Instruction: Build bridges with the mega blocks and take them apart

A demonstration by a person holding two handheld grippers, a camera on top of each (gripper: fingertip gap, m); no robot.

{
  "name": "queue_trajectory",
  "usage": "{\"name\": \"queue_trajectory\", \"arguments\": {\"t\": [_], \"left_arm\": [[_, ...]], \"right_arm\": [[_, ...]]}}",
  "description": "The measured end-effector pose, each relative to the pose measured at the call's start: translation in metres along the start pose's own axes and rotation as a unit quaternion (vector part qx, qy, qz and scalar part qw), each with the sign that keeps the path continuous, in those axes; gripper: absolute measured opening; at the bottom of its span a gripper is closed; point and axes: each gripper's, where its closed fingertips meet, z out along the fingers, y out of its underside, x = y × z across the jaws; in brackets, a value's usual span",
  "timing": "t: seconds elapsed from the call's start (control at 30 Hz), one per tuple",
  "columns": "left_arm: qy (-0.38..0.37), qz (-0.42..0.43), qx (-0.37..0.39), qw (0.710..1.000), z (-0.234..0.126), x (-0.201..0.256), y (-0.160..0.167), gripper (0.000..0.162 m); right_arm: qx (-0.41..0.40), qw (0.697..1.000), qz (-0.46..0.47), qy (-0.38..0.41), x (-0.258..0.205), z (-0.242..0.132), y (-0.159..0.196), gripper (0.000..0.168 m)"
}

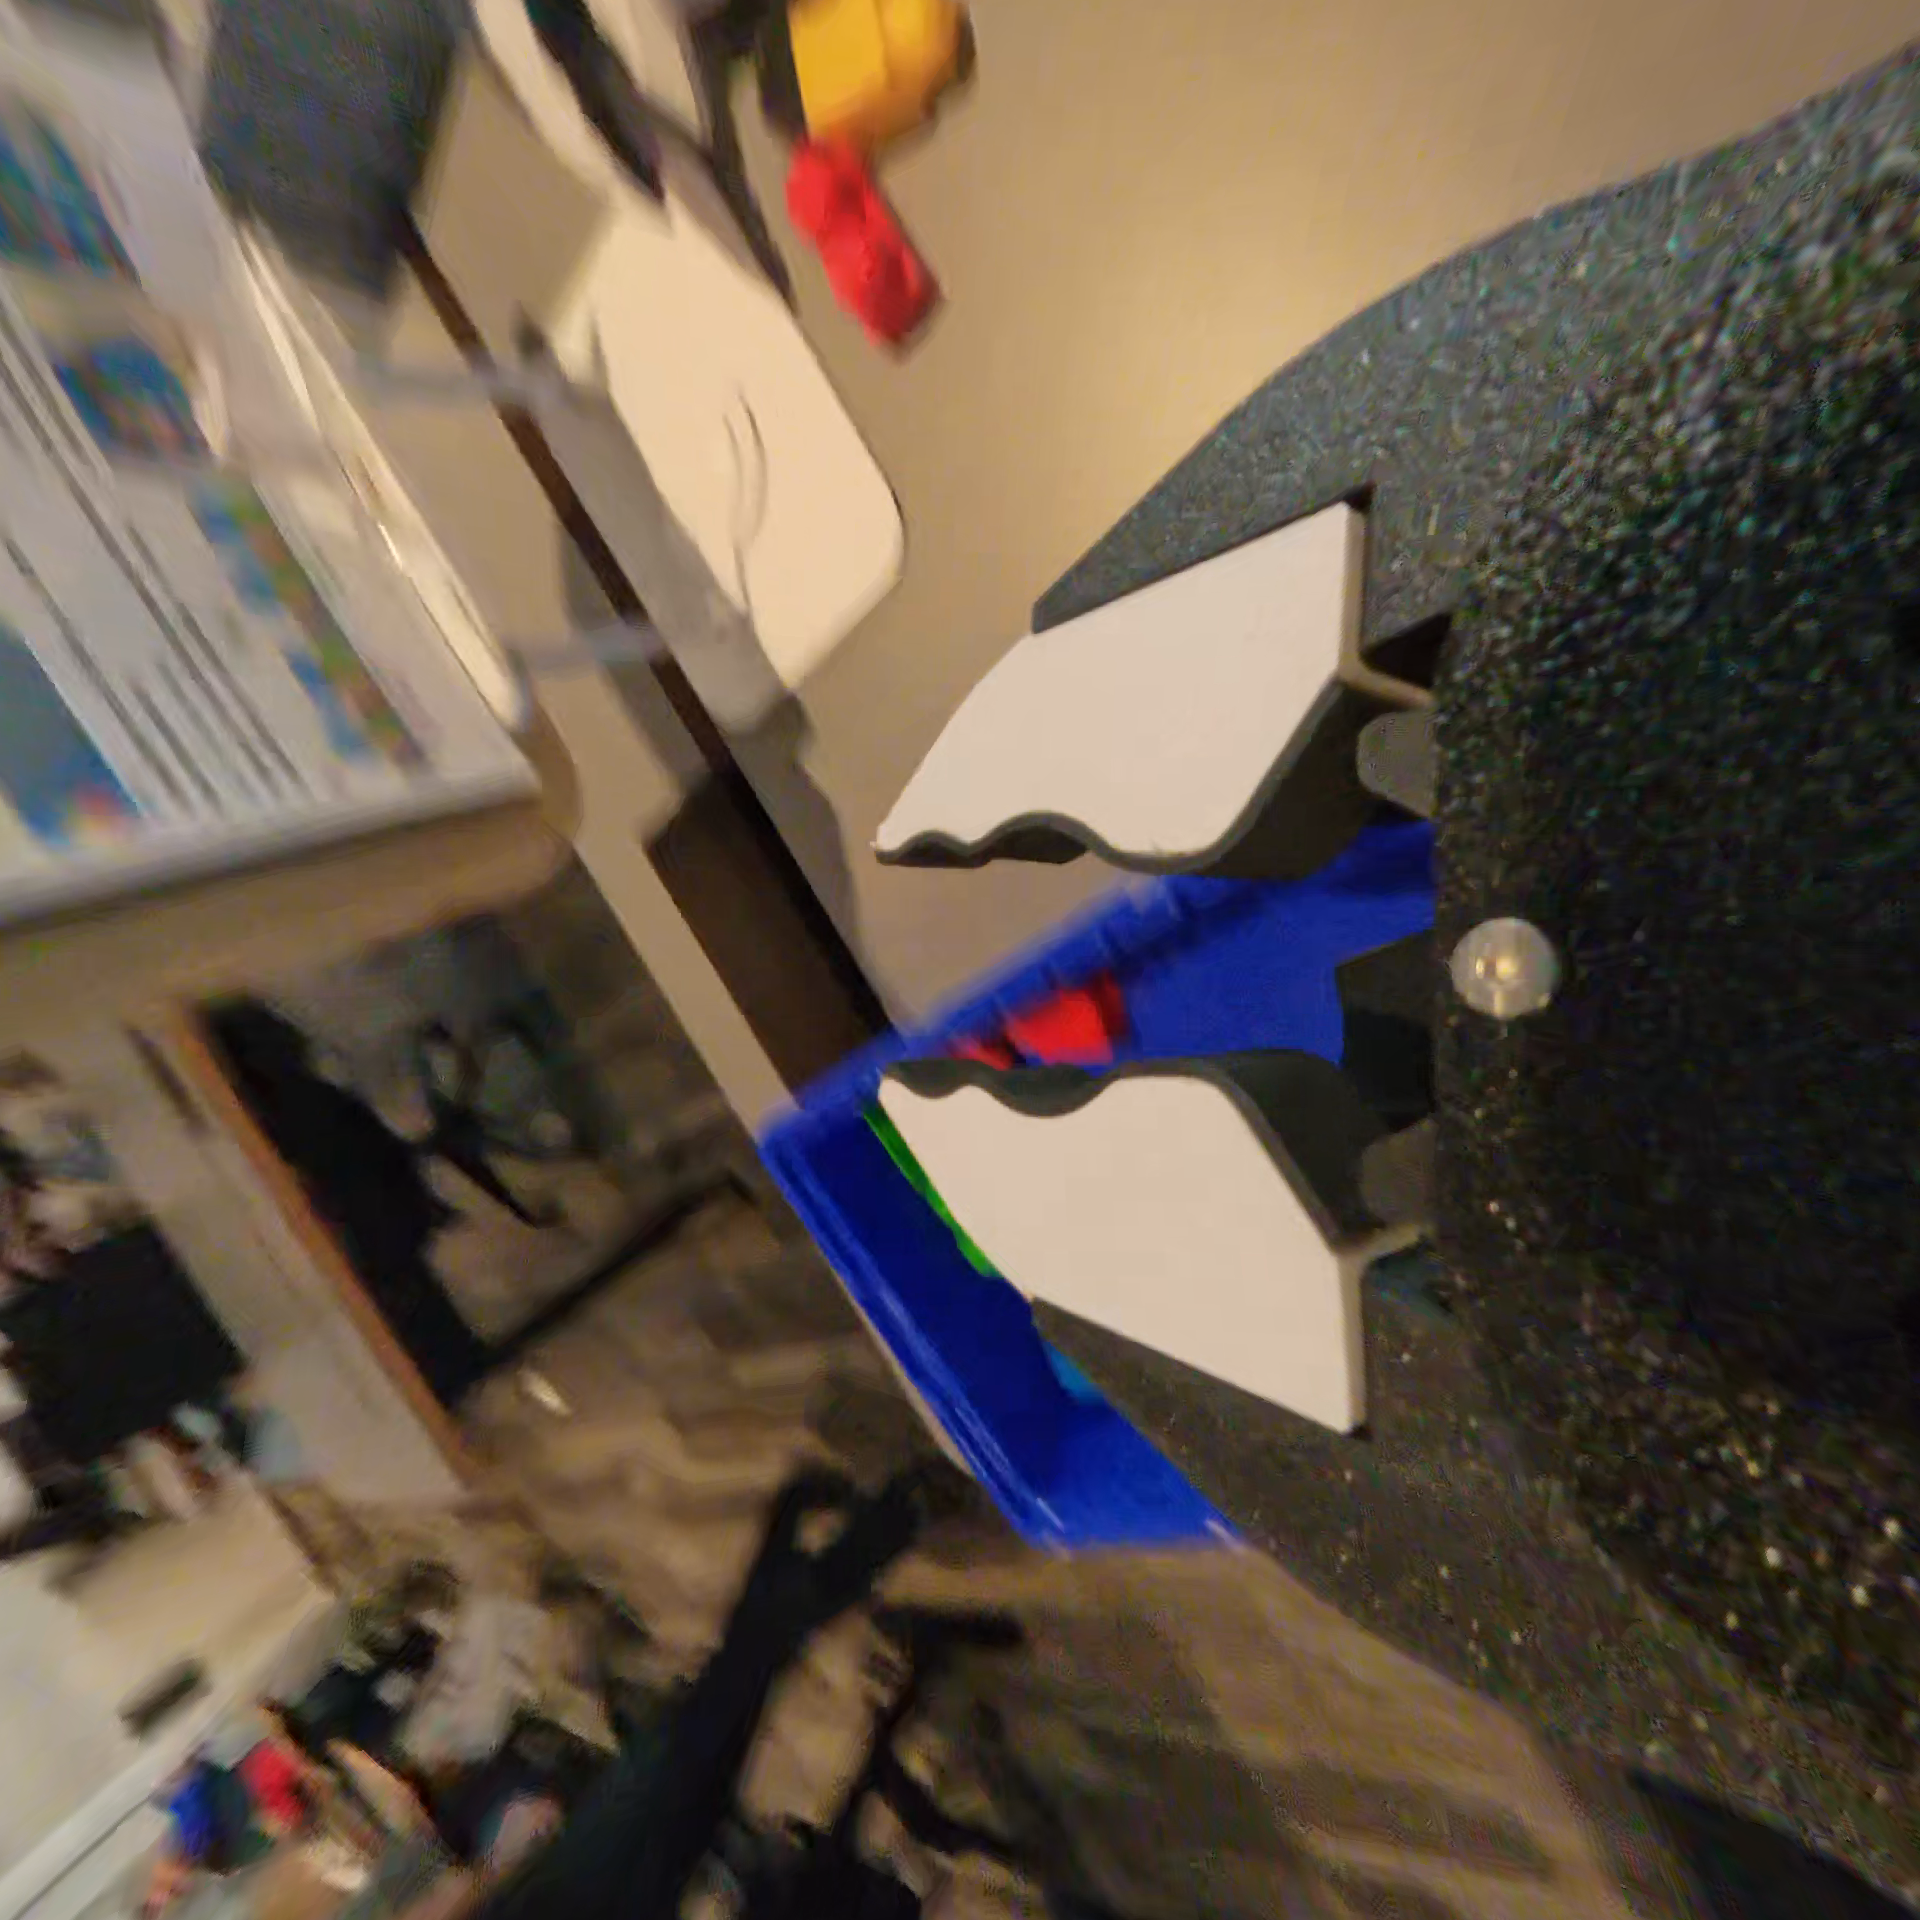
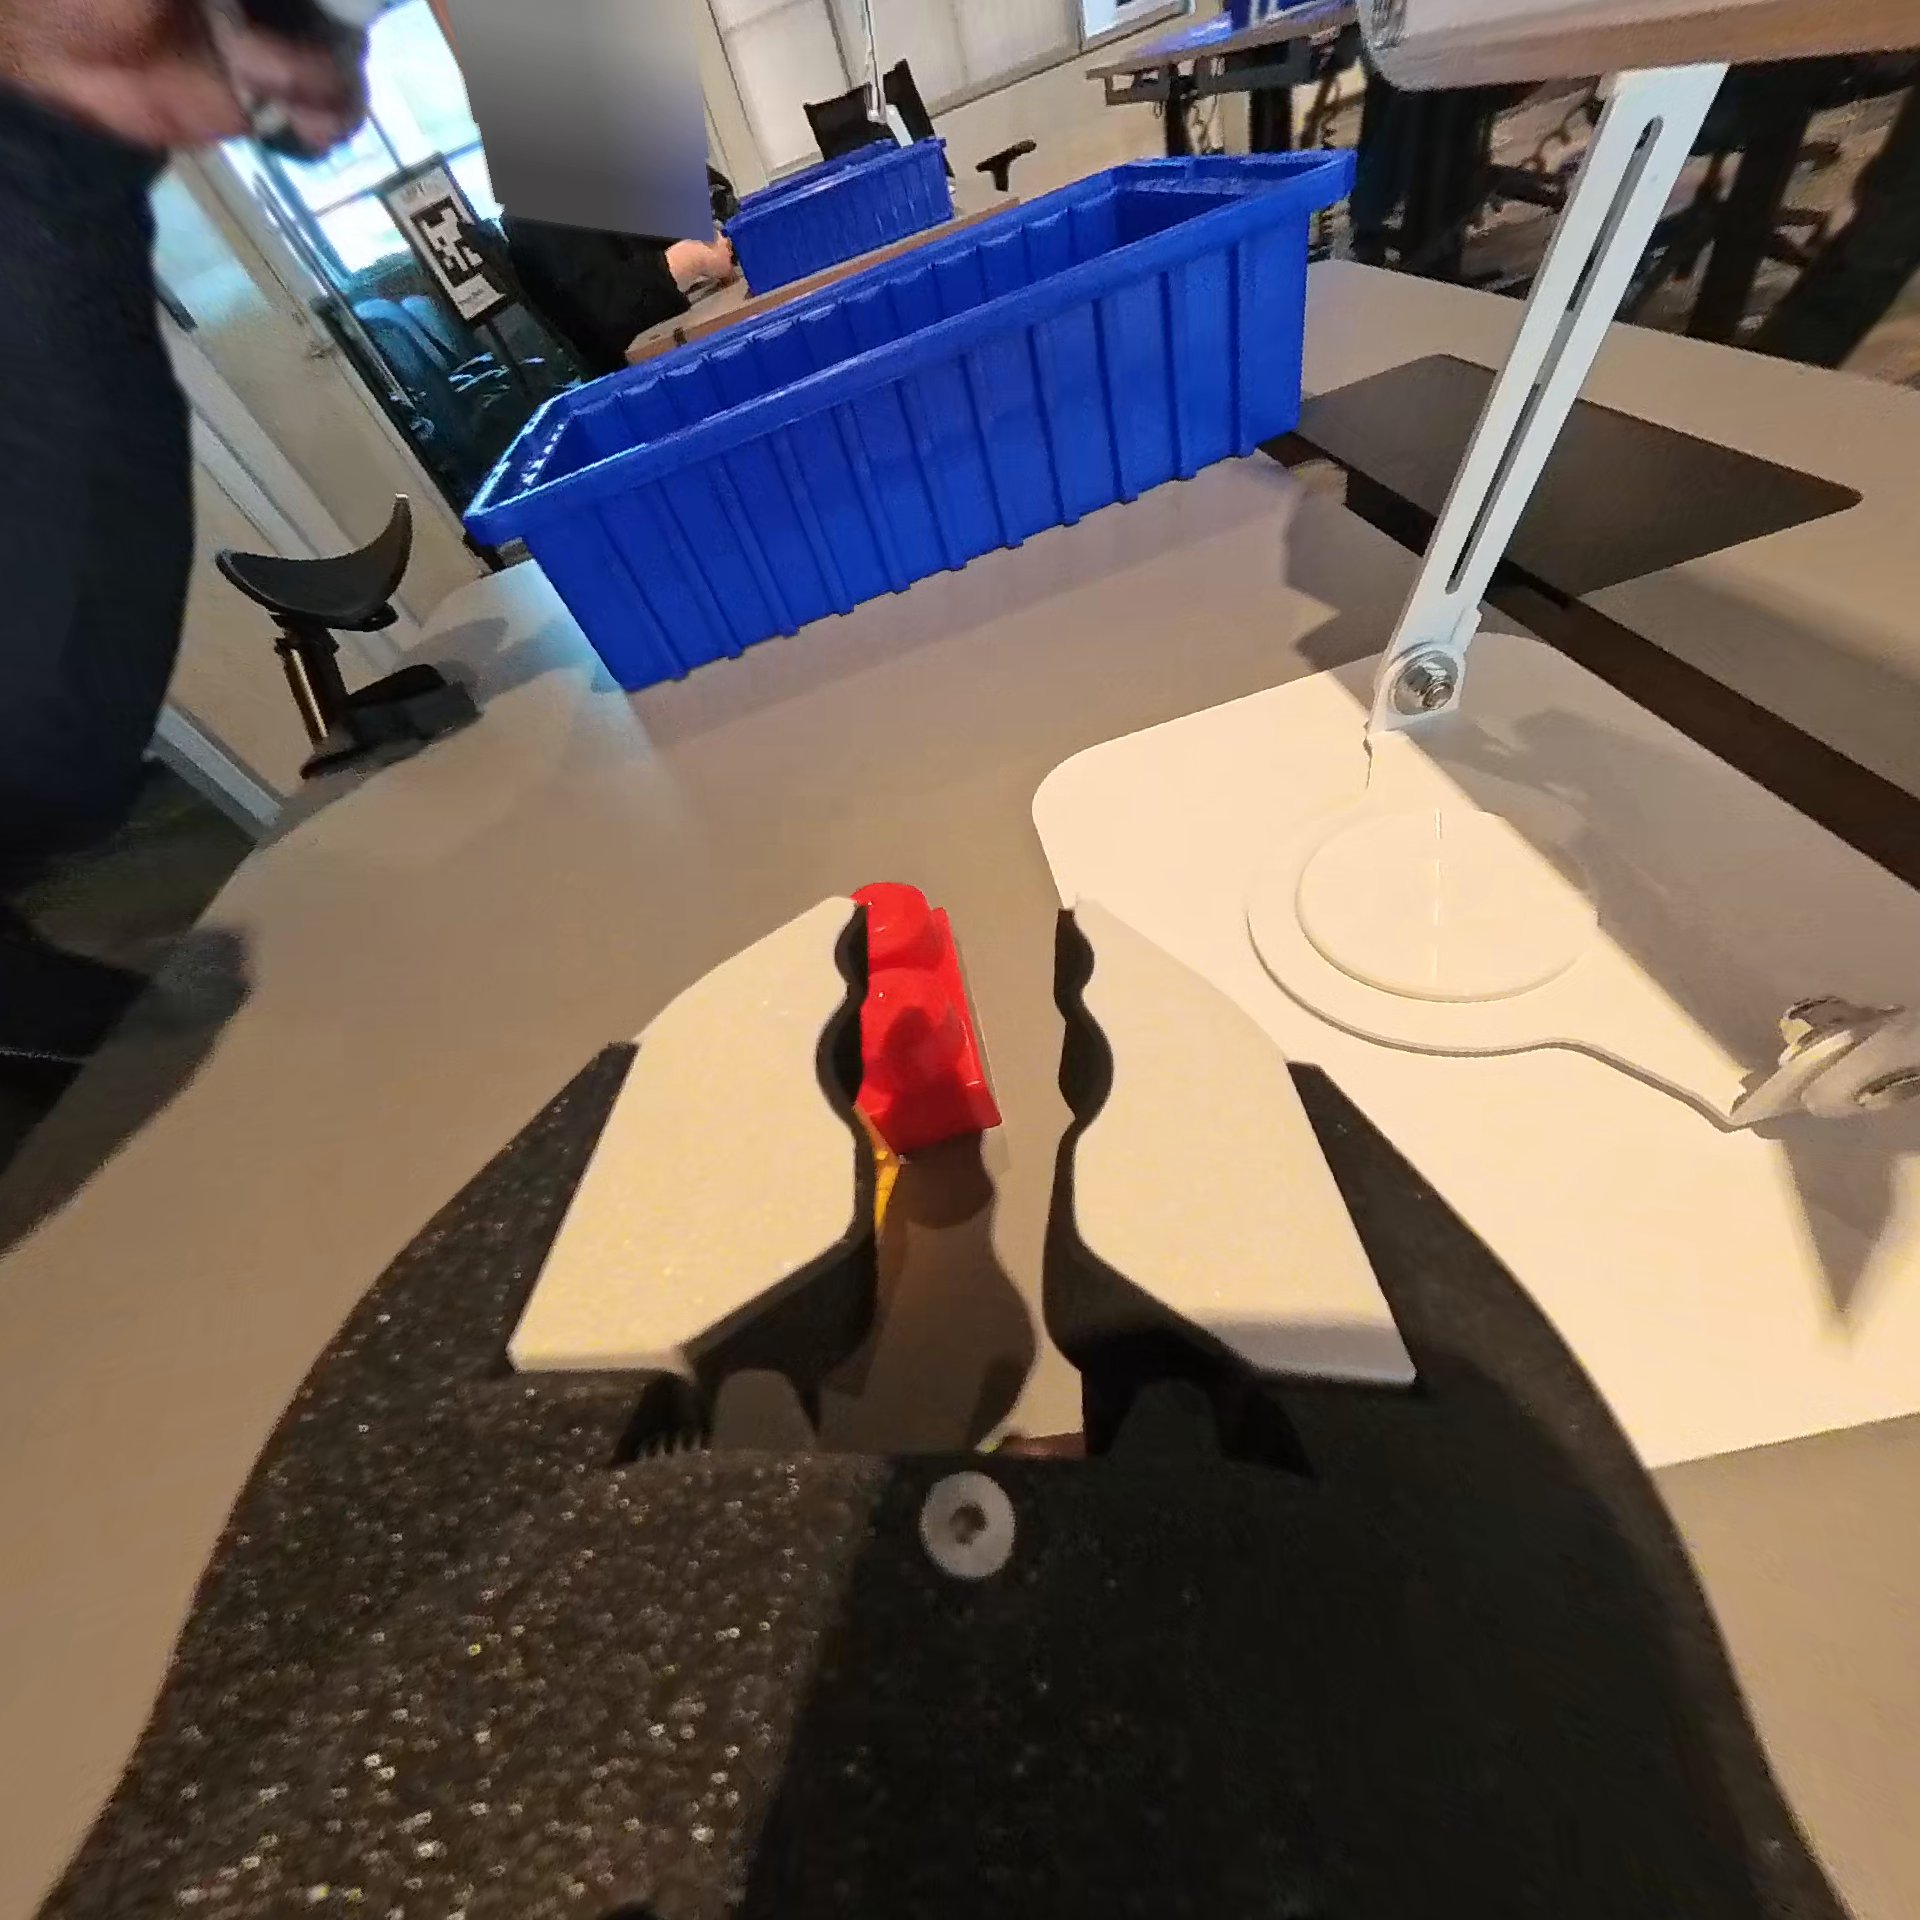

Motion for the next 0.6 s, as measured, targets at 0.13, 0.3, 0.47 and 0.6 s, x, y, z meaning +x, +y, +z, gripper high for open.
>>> {"name": "queue_trajectory", "arguments": {"t": [0.13,0.3,0.47,0.6], "left_arm": [[-0.005,-0.070,-0.212,0.975,0.023,-0.095,0.075,0.043],[0.054,-0.184,-0.315,0.930,0.083,-0.125,0.161,0.056],[0.024,-0.225,-0.386,0.894,0.117,-0.143,0.214,0.053],[-0.017,-0.206,-0.456,0.866,0.130,-0.156,0.248,0.052]], "right_arm": [[-0.005,1.000,0.002,-0.002,0.000,0.001,0.001,0.034],[-0.007,1.000,-0.005,0.002,-0.001,0.001,0.002,0.032],[-0.010,1.000,-0.002,-0.001,-0.001,0.002,0.003,0.032],[-0.011,1.000,0.002,-0.004,-0.001,0.002,0.003,0.031]]}}
